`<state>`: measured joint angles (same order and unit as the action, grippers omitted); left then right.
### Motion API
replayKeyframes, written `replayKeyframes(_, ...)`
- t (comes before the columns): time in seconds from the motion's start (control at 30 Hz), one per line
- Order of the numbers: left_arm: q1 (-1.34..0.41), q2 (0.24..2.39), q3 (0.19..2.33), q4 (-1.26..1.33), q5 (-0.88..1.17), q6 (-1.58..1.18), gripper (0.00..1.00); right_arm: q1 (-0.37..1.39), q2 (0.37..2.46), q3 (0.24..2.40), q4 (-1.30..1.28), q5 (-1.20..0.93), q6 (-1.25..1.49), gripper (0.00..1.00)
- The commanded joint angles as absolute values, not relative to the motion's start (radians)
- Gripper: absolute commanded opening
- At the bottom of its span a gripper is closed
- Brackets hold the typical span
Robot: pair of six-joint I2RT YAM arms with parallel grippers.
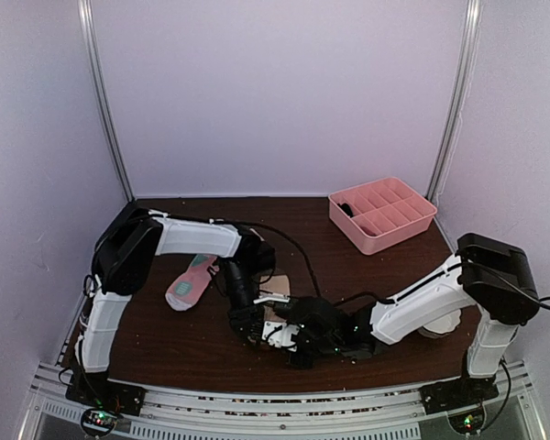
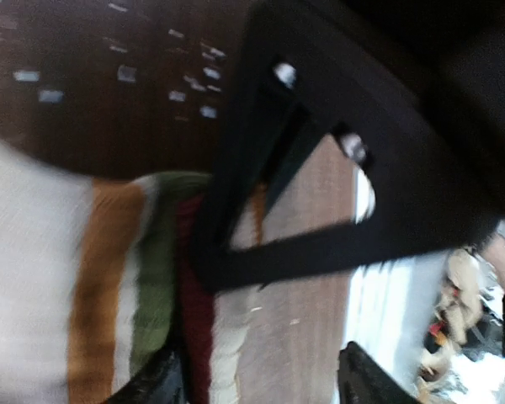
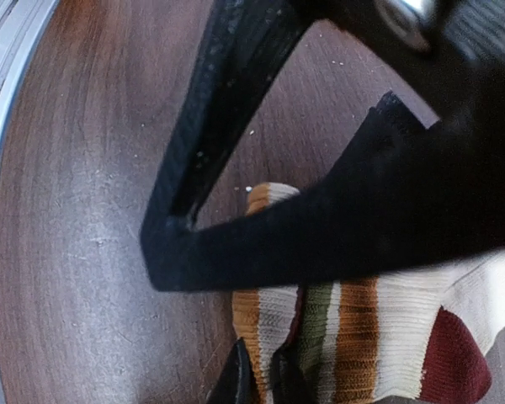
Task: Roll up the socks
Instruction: Roll the sock at the center of the board.
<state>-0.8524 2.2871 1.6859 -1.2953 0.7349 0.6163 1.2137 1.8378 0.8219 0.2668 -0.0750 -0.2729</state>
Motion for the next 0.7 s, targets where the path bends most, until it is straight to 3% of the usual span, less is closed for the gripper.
replayKeyframes(0.0,-0.791,2.115,1.571,-0.991,0.582,0.540,0.88,1.193,1.879,0.744,0.189,-0.164,-0.193,0.01)
replayKeyframes(0.03,-0.777,2.065,1.537,-0.934,0.539,0.520,0.97,1.190,1.880,0.734,0.190,-0.178,-0.184,0.00)
replayKeyframes(0.07,-0.765,2.007,1.505,-0.869,0.501,0.492,0.98,1.184,1.882,0.725,0.192,-0.190,-0.171,0.00)
replayKeyframes(0.2,-0.740,1.805,1.403,-0.637,0.249,0.401,0.98,1.155,1.877,0.688,0.220,-0.251,-0.117,0.00)
replayKeyframes(0.33,-0.708,1.743,1.397,-0.543,0.058,0.316,0.98,1.137,1.869,0.662,0.245,-0.290,-0.090,0.00)
replayKeyframes(0.53,-0.663,1.726,1.346,-0.564,0.294,0.453,0.95,1.093,1.880,0.649,0.271,-0.353,-0.041,0.00)
replayKeyframes(0.57,-0.684,1.707,1.316,-0.554,0.291,0.505,0.90,1.081,1.883,0.642,0.283,-0.367,-0.025,0.00)
replayKeyframes(0.67,-0.785,1.677,1.244,-0.540,0.188,0.624,0.44,1.042,1.896,0.624,0.303,-0.398,0.018,0.00)
